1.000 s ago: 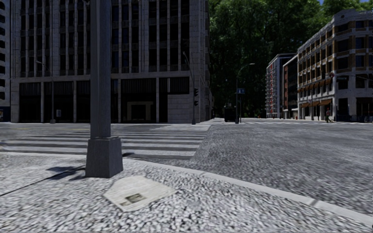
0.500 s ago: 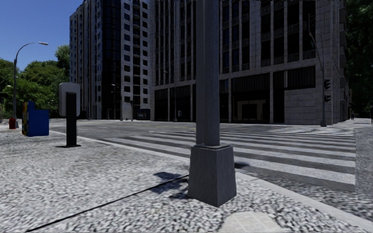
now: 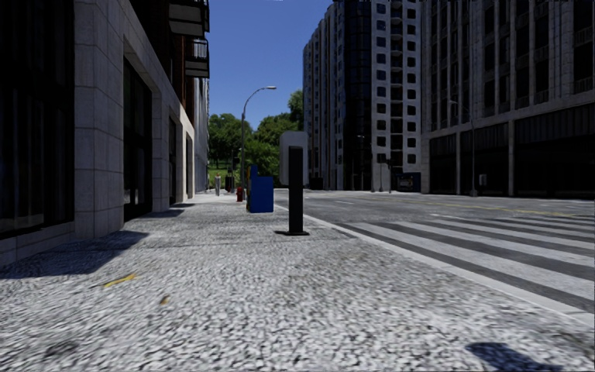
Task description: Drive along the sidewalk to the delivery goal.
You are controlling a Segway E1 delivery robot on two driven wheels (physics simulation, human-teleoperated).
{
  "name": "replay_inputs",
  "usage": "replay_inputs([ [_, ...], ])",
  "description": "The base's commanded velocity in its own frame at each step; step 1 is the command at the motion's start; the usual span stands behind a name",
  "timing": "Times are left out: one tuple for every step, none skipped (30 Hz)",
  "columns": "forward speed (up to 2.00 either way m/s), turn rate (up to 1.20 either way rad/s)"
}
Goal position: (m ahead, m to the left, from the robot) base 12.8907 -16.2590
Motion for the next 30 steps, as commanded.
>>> replay_inputs([
  [1.91,0.0],
  [1.91,0.0],
  [1.89,0.0],
  [1.79,0.0],
  [1.67,0.0],
  [1.54,-0.23],
  [1.5,-0.66],
  [1.47,-0.9],
  [1.46,-1.2],
  [1.46,-1.2],
  [1.46,-1.2],
  [1.46,-1.2],
  [1.46,-1.2],
  [1.46,-1.2],
  [1.45,-1.2],
  [1.45,-1.2],
  [1.45,-1.2],
  [1.45,-1.2],
  [1.45,-1.2],
  [1.45,-1.2],
  [1.45,-1.2],
  [1.45,-1.2],
  [1.45,-1.2],
  [1.45,-1.2],
  [1.45,-1.2],
  [1.45,-1.2],
  [1.45,-1.2],
  [1.45,-1.2],
  [1.45,-1.2],
  [1.45,-1.2],
])
